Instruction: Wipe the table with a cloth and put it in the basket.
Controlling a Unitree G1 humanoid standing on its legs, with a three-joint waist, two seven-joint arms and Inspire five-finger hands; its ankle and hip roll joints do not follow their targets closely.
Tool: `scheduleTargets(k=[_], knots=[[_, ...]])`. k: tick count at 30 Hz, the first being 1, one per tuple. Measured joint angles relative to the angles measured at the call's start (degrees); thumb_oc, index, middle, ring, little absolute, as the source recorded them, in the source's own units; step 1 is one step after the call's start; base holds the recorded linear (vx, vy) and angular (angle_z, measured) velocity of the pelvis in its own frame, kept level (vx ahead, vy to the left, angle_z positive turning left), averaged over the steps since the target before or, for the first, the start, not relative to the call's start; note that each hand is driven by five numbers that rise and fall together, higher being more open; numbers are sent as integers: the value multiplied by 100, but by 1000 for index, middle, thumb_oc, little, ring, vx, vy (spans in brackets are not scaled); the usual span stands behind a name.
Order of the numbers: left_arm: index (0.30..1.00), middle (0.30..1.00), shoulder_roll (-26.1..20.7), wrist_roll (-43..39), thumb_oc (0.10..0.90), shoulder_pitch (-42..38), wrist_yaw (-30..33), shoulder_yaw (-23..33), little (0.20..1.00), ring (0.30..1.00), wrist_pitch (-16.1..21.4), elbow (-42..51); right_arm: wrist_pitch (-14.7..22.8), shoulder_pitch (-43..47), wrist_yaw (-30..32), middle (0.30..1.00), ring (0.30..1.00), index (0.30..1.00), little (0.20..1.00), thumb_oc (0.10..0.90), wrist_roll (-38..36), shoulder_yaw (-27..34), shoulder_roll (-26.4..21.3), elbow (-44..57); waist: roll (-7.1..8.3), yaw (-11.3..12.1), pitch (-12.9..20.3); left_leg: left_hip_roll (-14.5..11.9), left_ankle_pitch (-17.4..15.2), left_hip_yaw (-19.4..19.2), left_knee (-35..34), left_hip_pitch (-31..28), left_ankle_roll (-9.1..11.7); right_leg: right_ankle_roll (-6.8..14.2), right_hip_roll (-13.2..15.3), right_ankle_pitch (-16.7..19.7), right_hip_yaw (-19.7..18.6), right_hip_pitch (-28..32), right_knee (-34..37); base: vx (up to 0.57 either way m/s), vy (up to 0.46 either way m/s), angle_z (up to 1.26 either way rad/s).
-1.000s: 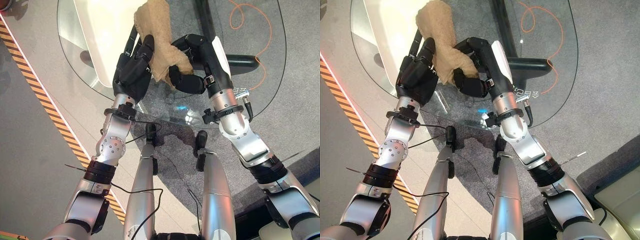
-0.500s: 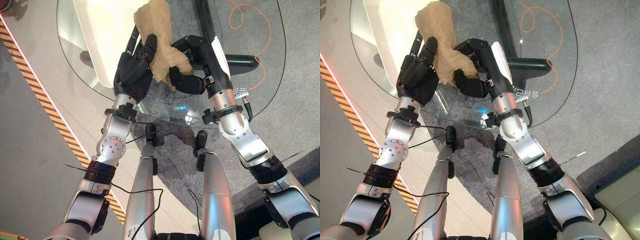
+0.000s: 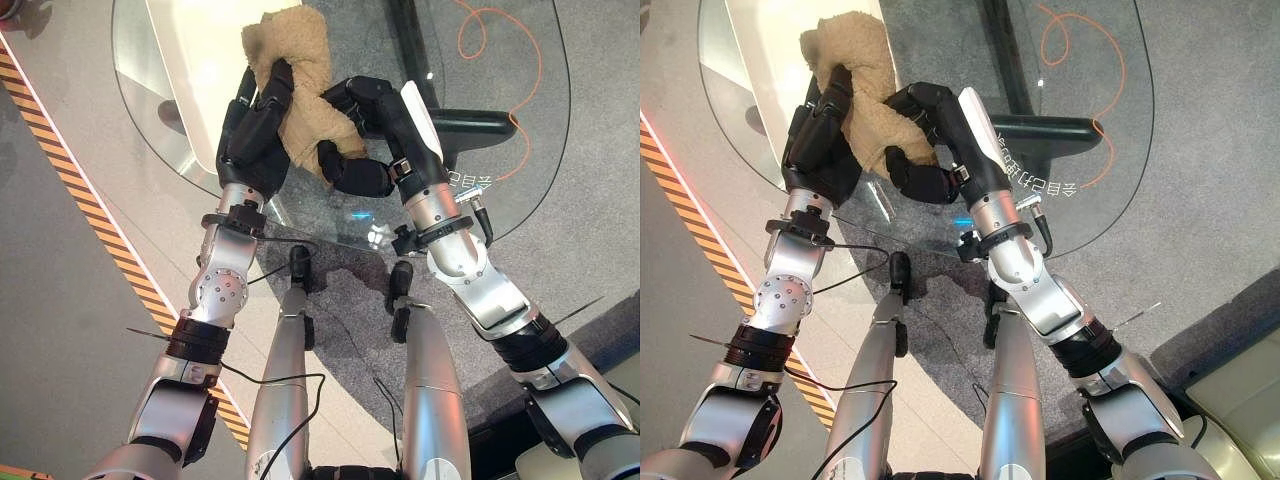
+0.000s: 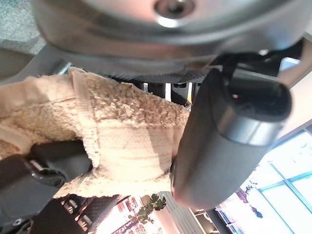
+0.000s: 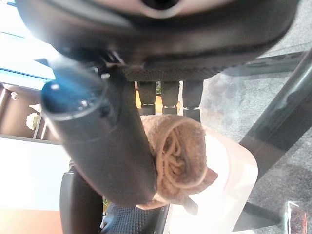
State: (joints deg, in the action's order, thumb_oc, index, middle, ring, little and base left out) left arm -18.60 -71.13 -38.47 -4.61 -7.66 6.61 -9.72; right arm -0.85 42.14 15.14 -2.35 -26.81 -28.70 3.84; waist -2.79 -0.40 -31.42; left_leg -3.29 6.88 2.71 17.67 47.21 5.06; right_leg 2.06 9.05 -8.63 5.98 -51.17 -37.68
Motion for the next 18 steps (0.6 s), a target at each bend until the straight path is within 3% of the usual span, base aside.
scheduleTargets(k=[5, 6, 7, 18], knots=[[300, 300, 0, 0, 100, 0, 0, -2, 200, 300, 4, -1, 0, 0, 0, 305, 305, 305, 205, 105, 1, 0, 18, 0, 8, 3, -2, 0, 0, 0, 0, 1, 0, 1, 1, -1, 0, 0, 0, 0, 0, 0], [300, 300, 0, 0, 100, 0, 0, -1, 200, 300, 7, -1, 0, 0, 0, 787, 787, 787, 768, 668, 1, 0, 22, 0, 8, 6, -2, 1, 0, 0, 0, 1, 0, 2, 1, -1, 0, 0, 0, 0, 0, 0], [300, 300, 0, 0, 100, 0, 0, 2, 200, 300, 8, -3, 0, 0, -2, 900, 900, 900, 900, 800, 0, 0, 24, 0, 8, 5, -1, 1, 0, 0, 0, 1, 0, 2, 1, -1, 0, 0, 0, 0, 0, 0], [300, 300, 3, 4, 100, -4, 0, -9, 200, 300, 121, -41, 12, 0, -31, 900, 900, 900, 900, 800, 0, -4, 86, 5, 9, 2, -2, 1, -1, 0, -1, 5, 0, 2, -1, -2, -2, -8, 2, 0, 0, 0]])
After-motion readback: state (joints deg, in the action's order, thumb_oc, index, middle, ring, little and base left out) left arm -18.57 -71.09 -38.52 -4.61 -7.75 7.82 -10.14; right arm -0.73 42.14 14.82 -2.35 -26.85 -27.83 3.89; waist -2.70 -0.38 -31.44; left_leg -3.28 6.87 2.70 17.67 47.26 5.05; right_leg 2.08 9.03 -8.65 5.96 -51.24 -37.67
